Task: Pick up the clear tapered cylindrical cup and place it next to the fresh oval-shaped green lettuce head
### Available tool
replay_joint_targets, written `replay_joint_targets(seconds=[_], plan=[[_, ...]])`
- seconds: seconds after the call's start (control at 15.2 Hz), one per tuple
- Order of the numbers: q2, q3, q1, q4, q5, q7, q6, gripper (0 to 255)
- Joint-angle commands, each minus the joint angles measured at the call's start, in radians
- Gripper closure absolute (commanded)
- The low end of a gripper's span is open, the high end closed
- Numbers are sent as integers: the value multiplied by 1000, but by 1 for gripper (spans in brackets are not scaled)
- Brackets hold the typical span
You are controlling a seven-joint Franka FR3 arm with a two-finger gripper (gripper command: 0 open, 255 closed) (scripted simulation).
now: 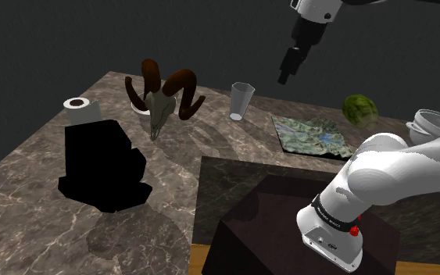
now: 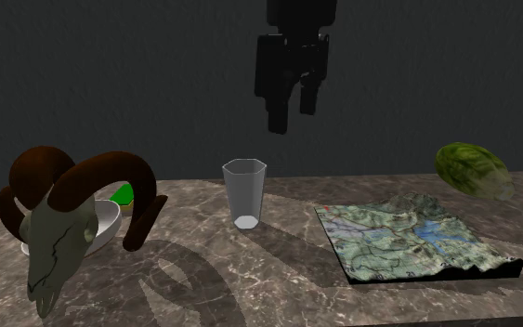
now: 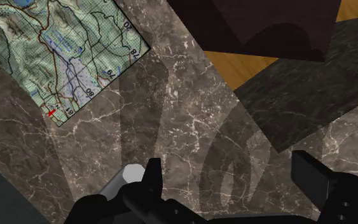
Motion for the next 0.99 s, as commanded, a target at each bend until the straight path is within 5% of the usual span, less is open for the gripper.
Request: replay_joint_targets(seconds=[0.0,0.92], plan=[[0,0,0,0,0,0,0,0],[474,-73,-45,97,-55,-30,386,0]])
